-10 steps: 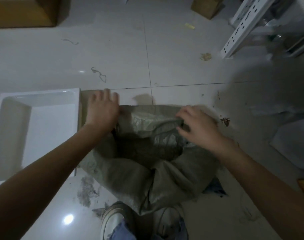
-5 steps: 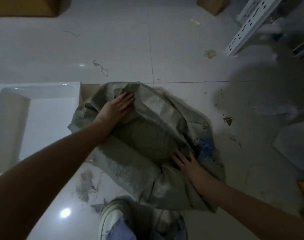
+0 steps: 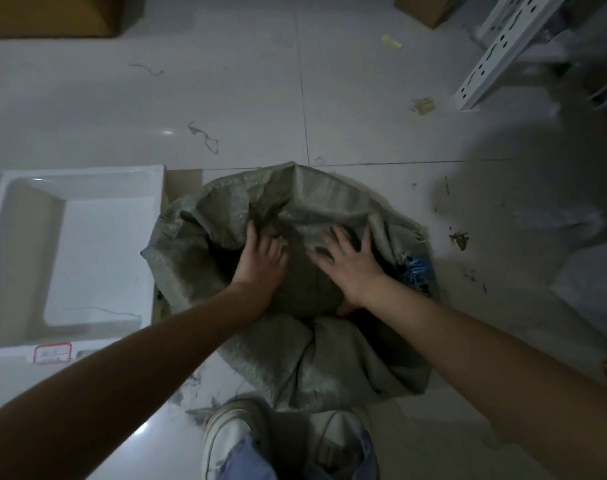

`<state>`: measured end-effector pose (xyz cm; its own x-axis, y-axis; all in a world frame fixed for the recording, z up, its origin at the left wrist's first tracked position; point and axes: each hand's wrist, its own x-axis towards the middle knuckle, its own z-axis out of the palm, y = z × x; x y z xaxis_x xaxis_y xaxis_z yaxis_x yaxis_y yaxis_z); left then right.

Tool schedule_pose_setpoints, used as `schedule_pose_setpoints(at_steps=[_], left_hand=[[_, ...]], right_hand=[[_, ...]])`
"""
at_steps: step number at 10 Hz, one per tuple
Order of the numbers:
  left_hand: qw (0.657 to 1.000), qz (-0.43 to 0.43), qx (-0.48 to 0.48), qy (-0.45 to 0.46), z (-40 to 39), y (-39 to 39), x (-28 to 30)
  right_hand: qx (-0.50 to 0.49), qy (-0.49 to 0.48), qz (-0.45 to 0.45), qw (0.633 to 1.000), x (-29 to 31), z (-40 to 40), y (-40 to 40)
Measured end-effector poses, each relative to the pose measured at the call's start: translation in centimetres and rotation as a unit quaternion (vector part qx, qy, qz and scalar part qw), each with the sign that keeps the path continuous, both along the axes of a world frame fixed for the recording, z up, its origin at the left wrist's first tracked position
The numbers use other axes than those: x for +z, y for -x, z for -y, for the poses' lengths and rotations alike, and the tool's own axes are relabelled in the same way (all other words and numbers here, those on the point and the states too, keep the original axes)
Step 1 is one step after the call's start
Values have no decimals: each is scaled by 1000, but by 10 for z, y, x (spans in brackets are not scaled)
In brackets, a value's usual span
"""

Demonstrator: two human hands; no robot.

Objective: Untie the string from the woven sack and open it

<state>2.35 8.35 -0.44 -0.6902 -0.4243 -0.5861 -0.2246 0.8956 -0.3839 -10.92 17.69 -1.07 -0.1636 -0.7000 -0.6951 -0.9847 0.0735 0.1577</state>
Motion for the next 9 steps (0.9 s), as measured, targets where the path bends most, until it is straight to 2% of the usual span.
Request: schedule_pose_setpoints(at_steps=[1, 2, 3, 4, 5, 6, 7, 8, 9], left_hand=[[999, 38, -21, 18, 18, -26, -14], [997, 36, -70, 10, 38, -54, -19], [995, 36, -88, 18, 45, -63, -19], [998, 24, -51, 32, 38, -50, -13], [999, -41, 33, -10, 24, -30, -2], [984, -39, 130, -118, 4, -20, 5], [971, 46, 167, -166, -8, -25, 9], [956, 28, 214, -198, -12, -28, 20], [941, -35, 248, -227, -7, -21, 43]], right_hand=[[-62, -39, -34, 997, -7, -2, 31], [-55, -76, -72, 993, -8, -3, 65], [6, -92, -116, 989, -10, 1, 80], [32, -65, -113, 991, -5, 6, 79], [42, -17, -53, 998, 2, 7, 61], [-11, 23, 56, 998, 10, 3, 32], [-14, -39, 116, 992, 18, -9, 4], [17, -81, 92, 992, 26, -29, -13], [-31, -36, 99, 994, 43, -37, -11]])
